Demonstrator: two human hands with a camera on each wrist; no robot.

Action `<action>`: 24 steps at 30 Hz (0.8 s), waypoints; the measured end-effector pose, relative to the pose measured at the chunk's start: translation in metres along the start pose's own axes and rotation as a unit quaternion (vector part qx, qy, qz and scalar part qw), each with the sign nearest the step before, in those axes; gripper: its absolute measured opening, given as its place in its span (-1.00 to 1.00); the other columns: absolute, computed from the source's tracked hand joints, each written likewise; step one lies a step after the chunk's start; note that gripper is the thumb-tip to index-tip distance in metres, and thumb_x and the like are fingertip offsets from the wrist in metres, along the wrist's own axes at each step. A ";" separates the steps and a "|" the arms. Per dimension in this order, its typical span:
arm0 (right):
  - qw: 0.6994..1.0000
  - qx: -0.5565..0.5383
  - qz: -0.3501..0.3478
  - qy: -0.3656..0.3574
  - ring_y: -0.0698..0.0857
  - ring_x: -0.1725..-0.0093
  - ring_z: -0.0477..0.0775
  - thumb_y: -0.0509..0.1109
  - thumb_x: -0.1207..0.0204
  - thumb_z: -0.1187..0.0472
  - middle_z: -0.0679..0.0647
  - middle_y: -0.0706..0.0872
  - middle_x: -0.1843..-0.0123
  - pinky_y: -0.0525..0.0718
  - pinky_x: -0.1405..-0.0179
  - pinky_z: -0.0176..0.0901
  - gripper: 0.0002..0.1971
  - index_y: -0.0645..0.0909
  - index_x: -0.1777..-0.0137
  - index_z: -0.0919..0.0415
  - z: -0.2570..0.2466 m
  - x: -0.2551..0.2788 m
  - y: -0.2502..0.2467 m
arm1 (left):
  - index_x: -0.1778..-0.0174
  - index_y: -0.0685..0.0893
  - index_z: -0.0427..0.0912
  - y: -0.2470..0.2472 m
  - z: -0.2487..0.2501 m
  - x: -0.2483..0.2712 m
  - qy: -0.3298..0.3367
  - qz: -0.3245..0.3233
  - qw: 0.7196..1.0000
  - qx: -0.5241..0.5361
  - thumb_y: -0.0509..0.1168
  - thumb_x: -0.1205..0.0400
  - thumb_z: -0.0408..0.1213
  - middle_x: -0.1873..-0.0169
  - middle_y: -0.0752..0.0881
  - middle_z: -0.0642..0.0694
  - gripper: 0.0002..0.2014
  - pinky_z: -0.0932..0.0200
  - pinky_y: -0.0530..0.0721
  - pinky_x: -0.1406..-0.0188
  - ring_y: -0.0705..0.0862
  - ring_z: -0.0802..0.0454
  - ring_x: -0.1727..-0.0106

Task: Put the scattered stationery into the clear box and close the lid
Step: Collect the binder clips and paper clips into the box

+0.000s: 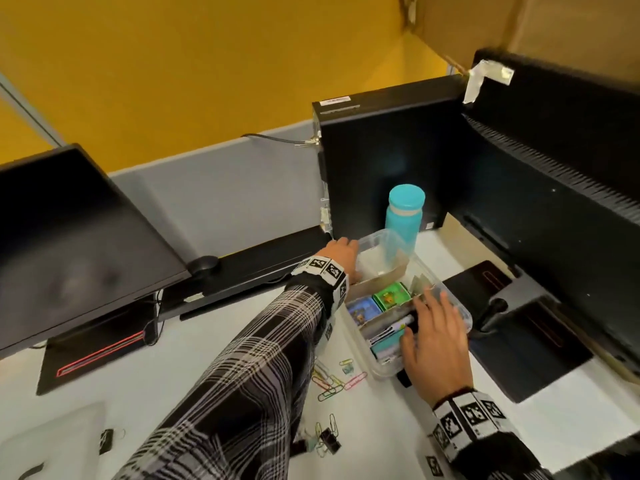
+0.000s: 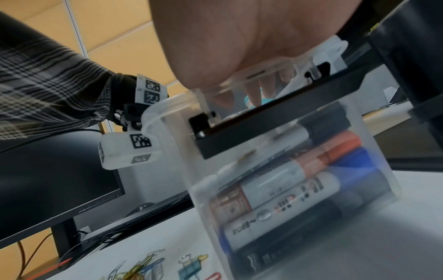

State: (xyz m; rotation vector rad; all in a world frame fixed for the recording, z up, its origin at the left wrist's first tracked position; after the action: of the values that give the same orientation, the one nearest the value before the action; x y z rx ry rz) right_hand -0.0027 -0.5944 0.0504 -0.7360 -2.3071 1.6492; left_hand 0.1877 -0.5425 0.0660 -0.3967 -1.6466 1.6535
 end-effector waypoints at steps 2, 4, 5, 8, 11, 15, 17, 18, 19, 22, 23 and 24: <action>1.000 -0.008 0.003 0.000 0.12 -0.66 0.16 -0.07 -0.52 -0.08 0.14 0.30 -0.63 0.00 -0.63 0.10 -0.35 0.34 -0.55 0.22 0.000 0.001 -0.001 | -0.47 0.37 -0.19 0.004 0.003 0.000 0.009 -0.004 0.999 0.042 0.28 -0.62 -0.15 -0.38 0.50 -0.23 -0.50 -0.06 0.55 -0.27 0.56 -0.22 -0.34; 1.000 -0.014 0.005 0.001 0.12 -0.66 0.15 -0.08 -0.52 -0.09 0.14 0.29 -0.63 -0.04 -0.63 0.07 -0.34 0.34 -0.55 0.21 0.000 0.002 -0.002 | -0.46 0.39 -0.13 0.006 0.000 0.005 0.015 0.001 0.997 0.080 0.20 -0.65 -0.25 -0.38 0.55 -0.21 -0.57 0.01 0.56 -0.25 0.60 -0.20 -0.30; 1.000 -0.018 0.004 0.002 0.12 -0.66 0.15 -0.04 -0.53 -0.07 0.14 0.30 -0.63 -0.04 -0.63 0.06 -0.36 0.34 -0.55 0.21 -0.001 0.002 -0.002 | -0.45 0.41 -0.10 0.005 -0.003 0.010 0.015 0.013 0.996 0.091 0.17 -0.65 -0.28 -0.36 0.58 -0.20 -0.59 0.03 0.57 -0.24 0.62 -0.19 -0.28; 1.000 -0.029 0.006 -0.002 0.15 -0.65 0.18 0.08 -0.56 0.04 0.17 0.32 -0.61 0.02 -0.64 0.13 -0.45 0.35 -0.53 0.23 0.000 0.003 -0.003 | -0.38 0.47 -0.05 -0.008 -0.015 0.035 0.034 0.074 0.990 0.115 0.11 -0.66 -0.31 -0.29 0.61 -0.14 -0.65 -0.03 0.62 -0.21 0.64 -0.13 -0.22; 0.999 -0.047 0.007 -0.013 0.12 -0.65 0.19 0.18 -0.59 0.12 0.17 0.30 -0.62 0.04 -0.65 0.20 -0.50 0.34 -0.52 0.21 -0.007 0.005 -0.009 | -0.33 0.52 -0.03 -0.017 -0.034 0.081 0.049 0.145 0.976 0.153 0.10 -0.67 -0.30 -0.21 0.60 -0.06 -0.68 -0.01 0.61 -0.20 0.59 -0.03 -0.22; 0.977 -0.061 0.058 -0.197 0.38 -0.48 0.23 0.19 -0.54 0.10 0.15 0.49 -0.45 0.34 -0.51 0.17 -0.60 0.50 -0.36 0.17 -0.071 0.039 -0.025 | -0.22 0.55 0.03 0.032 -0.062 0.152 0.049 0.124 0.981 0.142 0.14 -0.66 -0.22 -0.15 0.57 0.04 -0.76 0.04 0.59 -0.17 0.52 0.07 -0.21; 0.956 -0.058 0.037 -0.284 0.52 -0.23 0.16 0.22 -0.49 0.11 0.09 0.59 -0.27 0.50 -0.24 -0.01 -0.69 0.56 -0.20 0.11 -0.105 0.070 -0.013 | -0.21 0.56 0.02 0.074 -0.067 0.184 0.057 0.058 0.988 0.132 0.15 -0.67 -0.17 -0.15 0.56 0.05 -0.78 0.02 0.60 -0.16 0.51 0.08 -0.20; 0.950 -0.057 -0.007 -0.306 0.54 -0.12 0.09 0.23 -0.46 0.11 0.03 0.60 -0.19 0.50 -0.10 -0.11 -0.74 0.56 -0.14 0.06 -0.115 0.083 0.004 | -0.22 0.56 0.00 0.095 -0.066 0.198 0.063 0.021 0.990 0.124 0.16 -0.66 -0.15 -0.18 0.55 0.04 -0.76 0.01 0.60 -0.18 0.50 0.07 -0.22; 0.944 -0.051 -0.066 -0.319 0.55 -0.04 0.03 0.23 -0.44 0.10 -0.03 0.59 -0.12 0.53 0.00 -0.17 -0.77 0.55 -0.09 0.01 -0.122 0.095 0.024 | -0.23 0.57 -0.01 0.114 -0.063 0.210 0.070 -0.011 0.991 0.117 0.18 -0.65 -0.11 -0.21 0.55 0.02 -0.75 0.00 0.59 -0.21 0.50 0.05 -0.25; 0.920 -0.025 -0.240 -0.308 0.61 0.00 0.02 0.23 -0.43 0.05 -0.08 0.52 -0.09 0.59 0.17 -0.25 -0.73 0.50 -0.12 -0.03 -0.123 0.122 0.086 | -0.26 0.57 -0.04 0.150 -0.054 0.234 0.098 -0.052 0.988 0.111 0.28 -0.58 -0.02 -0.20 0.56 -0.03 -0.65 0.02 0.56 -0.19 0.51 -0.01 -0.22; 0.915 -0.018 -0.278 -0.292 0.58 -0.09 0.06 0.24 -0.46 0.05 -0.05 0.49 -0.16 0.57 0.13 -0.21 -0.69 0.48 -0.21 0.00 -0.120 0.127 0.102 | -0.29 0.56 -0.04 0.158 -0.052 0.241 0.110 -0.056 0.987 0.105 0.32 -0.56 -0.04 -0.21 0.57 -0.04 -0.61 0.03 0.56 -0.16 0.52 -0.04 -0.21; 0.910 -0.011 -0.303 -0.282 0.52 -0.17 0.08 0.25 -0.50 0.06 -0.02 0.44 -0.24 0.54 0.08 -0.16 -0.64 0.44 -0.29 0.02 -0.119 0.131 0.114 | -0.32 0.55 -0.05 0.164 -0.051 0.245 0.120 -0.055 0.986 0.097 0.35 -0.53 -0.08 -0.23 0.57 -0.07 -0.57 0.04 0.57 -0.13 0.54 -0.08 -0.21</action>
State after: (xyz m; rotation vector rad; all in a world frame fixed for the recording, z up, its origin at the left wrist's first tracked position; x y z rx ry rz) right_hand -0.0303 -0.4019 -0.0285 0.5093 -2.5236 1.6509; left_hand 0.0114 -0.3184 -0.0262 -0.3833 -1.2956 1.5978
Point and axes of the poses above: each hand's wrist, its own x-axis away from the middle knuckle, its own y-axis out of the palm, z = x × y, the point moved 10 cm from there along -x, towards the middle knuckle
